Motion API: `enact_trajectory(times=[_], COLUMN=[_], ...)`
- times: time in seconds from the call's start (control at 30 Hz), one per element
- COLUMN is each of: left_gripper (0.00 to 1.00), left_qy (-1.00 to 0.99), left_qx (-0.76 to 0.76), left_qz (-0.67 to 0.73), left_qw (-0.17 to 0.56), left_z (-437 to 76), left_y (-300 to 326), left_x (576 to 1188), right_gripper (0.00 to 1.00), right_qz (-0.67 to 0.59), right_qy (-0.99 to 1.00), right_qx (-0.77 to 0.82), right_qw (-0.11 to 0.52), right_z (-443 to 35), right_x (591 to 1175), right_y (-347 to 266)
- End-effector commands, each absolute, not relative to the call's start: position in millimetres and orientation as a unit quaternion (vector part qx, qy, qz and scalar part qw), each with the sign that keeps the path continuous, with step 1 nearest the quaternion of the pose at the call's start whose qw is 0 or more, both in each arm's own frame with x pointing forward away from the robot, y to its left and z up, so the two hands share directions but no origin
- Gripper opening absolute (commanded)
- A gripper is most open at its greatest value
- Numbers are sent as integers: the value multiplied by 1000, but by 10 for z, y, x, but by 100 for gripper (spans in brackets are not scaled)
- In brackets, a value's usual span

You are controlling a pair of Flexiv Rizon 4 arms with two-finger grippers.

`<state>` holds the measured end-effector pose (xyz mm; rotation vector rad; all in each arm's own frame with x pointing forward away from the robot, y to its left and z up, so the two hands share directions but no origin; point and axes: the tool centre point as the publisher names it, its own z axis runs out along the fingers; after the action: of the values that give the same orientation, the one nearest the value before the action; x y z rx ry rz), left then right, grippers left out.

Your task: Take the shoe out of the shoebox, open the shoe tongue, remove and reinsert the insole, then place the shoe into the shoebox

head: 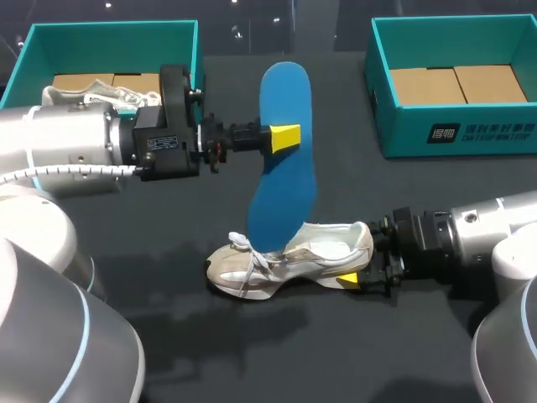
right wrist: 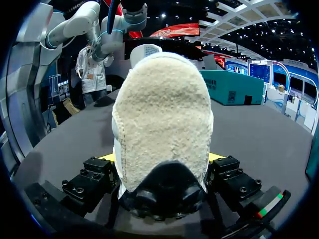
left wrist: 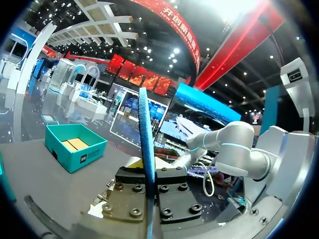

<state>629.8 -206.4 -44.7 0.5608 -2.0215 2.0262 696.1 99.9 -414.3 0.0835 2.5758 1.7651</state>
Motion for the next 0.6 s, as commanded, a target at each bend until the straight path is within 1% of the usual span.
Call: enact_trajectory(times=[0.03, 0.07, 0.6], left_gripper=[0, 0, 0], left_qy=[-691, -689, -688], left_qx=[197, 198, 192], left_qz=[686, 686, 684], left_qw=[113, 124, 151], left_z=[-462, -470, -519], left_y=[-1498, -1472, -1350], left_x=[6072, 6062, 6071], right_gripper=[0, 0, 0], right_qz=[564, 564, 564], right_qy=[825, 825, 825], right_qx=[27, 27, 27], right_qw=[10, 10, 10], right_z=[-4150, -4150, -4150], right_x=[6959, 6959, 6959], right_y=[1010, 1010, 1010])
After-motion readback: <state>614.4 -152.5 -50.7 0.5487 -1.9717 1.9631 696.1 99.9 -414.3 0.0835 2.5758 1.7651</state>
